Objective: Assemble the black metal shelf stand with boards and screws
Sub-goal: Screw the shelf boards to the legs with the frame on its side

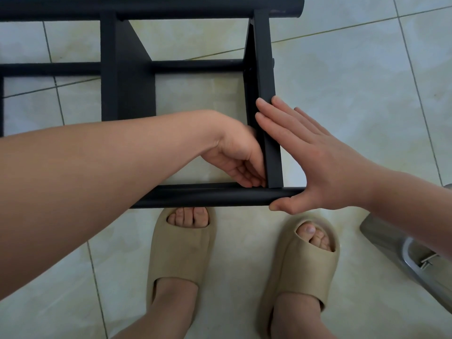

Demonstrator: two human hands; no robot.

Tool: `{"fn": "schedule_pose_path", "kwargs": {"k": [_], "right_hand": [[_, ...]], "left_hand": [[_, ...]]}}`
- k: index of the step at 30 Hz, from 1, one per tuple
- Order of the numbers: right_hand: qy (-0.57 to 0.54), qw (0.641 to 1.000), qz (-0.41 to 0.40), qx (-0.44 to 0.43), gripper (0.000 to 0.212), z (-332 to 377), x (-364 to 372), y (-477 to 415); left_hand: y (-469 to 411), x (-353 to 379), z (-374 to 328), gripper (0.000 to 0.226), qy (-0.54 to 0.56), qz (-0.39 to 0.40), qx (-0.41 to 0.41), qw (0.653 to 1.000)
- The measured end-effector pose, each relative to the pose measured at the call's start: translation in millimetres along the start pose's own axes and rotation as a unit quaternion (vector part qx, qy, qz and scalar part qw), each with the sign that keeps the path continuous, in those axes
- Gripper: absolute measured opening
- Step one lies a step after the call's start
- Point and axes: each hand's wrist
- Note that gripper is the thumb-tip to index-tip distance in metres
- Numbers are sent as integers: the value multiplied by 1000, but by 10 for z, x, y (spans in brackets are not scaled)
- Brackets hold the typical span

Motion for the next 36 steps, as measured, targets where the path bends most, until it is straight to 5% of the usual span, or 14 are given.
{"fn": "schedule_pose_path", "kwargs": {"k": [36], "right_hand": [[1,1000,6,-1,124,-13,-1,-6]], "left_hand": [[5,18,31,18,44,21,-2,999]]}}
Point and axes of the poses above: each hand's wrist, its own y-axis away from the middle knuckle, its own x-axis out of the palm, z = x × y, and after that the axes turned 11 degrees about -x, right-handed
